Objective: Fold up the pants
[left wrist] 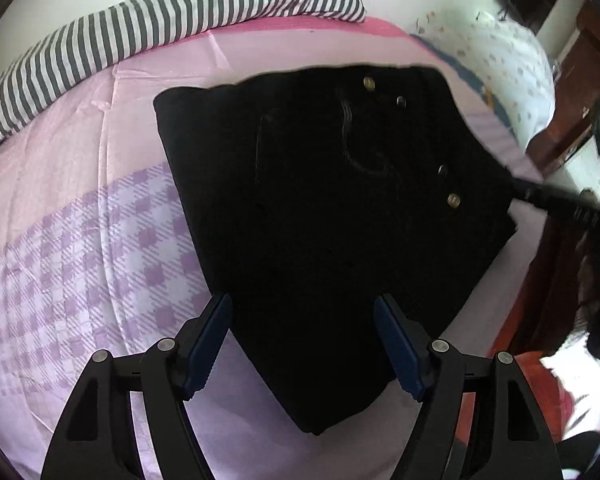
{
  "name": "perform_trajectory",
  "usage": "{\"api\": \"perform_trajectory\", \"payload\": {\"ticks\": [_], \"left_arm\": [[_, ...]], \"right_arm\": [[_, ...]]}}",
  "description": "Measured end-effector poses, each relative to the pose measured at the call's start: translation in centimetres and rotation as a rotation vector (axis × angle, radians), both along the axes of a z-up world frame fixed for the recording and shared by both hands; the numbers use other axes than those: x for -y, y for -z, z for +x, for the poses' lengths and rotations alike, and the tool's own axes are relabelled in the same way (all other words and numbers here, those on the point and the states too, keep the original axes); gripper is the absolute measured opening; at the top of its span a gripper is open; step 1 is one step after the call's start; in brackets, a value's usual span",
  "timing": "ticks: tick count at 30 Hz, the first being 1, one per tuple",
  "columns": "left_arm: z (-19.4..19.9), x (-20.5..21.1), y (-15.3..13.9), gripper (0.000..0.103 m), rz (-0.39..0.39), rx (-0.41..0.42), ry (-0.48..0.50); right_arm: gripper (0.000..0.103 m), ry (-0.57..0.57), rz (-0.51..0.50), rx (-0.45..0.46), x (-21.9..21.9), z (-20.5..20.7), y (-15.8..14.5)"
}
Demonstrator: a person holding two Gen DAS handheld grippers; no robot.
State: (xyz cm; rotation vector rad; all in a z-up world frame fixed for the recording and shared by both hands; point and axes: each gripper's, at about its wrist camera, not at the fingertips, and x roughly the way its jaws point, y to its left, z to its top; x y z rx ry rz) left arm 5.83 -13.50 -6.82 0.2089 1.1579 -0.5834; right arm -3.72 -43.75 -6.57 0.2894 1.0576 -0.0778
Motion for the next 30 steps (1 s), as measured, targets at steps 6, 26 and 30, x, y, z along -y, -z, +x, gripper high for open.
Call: {"api": "perform_trajectory", "payload": {"ticks": [6, 26, 30], "left_arm": [[2.0, -2.2, -1.2, 0.074, -0.143, -0.139, -0.082], [7.7, -6.6, 2.2, 0.074, -0.444, -0.382, -0.3], [8.3, -6.2, 2.1, 0.074, -0.48, -0.382, -0.279]], "right_arm": [[0.064, -0.06, 0.33, -0.032, 3.6, 0.9, 1.3], [0.07, -0.29, 0.733, -0.08, 6.9, 4.8, 5.1], [0.072, -0.308, 0.766, -0.085, 6.2, 5.9, 5.3]]}}
